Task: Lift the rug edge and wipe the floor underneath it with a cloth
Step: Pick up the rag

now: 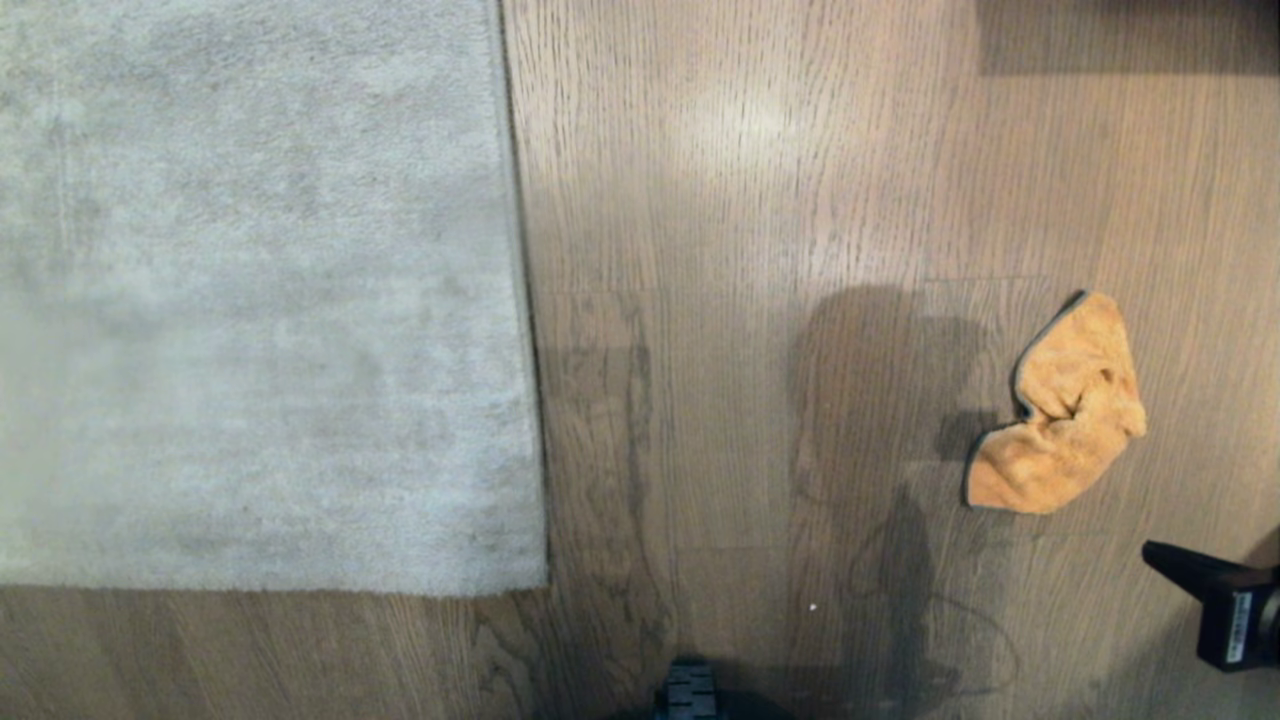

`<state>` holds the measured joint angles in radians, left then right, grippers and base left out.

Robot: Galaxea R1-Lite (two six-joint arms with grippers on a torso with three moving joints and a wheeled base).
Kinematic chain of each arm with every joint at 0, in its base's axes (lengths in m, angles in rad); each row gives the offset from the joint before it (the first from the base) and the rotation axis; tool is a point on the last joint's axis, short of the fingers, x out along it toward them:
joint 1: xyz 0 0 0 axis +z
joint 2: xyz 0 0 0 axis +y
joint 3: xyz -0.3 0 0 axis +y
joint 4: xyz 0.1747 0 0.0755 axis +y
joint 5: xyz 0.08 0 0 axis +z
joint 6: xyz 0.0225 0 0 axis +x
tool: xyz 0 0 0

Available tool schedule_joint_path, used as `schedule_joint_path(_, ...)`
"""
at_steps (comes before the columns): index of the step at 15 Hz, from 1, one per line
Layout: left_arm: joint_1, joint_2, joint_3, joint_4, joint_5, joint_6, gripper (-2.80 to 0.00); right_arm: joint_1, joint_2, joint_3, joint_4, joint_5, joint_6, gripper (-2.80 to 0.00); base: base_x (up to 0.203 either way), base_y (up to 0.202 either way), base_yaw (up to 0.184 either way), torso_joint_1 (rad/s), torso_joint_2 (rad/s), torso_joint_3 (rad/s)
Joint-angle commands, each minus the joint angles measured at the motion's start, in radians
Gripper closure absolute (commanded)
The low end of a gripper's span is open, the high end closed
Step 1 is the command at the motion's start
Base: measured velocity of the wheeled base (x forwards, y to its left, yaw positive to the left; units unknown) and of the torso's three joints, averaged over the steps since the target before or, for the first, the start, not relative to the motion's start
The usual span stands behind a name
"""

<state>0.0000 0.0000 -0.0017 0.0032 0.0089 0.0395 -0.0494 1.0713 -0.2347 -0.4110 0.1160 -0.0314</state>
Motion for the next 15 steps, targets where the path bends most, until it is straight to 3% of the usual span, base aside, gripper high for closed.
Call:
schedule_joint_path(1,0.0,0.0,0.0,0.0,0.0,0.0,0.0,-0.005,0.001,0.004,-0.003,-0.001,0.002,0.0,0.0,0.0,0.0,0.0,0.0,0.0)
schedule_joint_path(6,0.0,0.0,0.0,0.0,0.0,0.0,0.0,-0.02,0.01,0.003,-0.003,-0.001,0.027,0.0,0.0,0.0,0.0,0.0,0.0,0.0)
schedule_joint_path(7,0.0,0.0,0.0,0.0,0.0,0.0,0.0,-0.025,0.012,0.005,0.003,-0.002,0.027,-2.8,0.0,0.0,0.0,0.0,0.0,0.0)
schedule_joint_path(15,0.0,0.0,0.0,0.0,0.0,0.0,0.0,-0.083,0.107,0.003,-0.049,-0.103,0.027,-2.8,0.0,0.0,0.0,0.0,0.0,0.0)
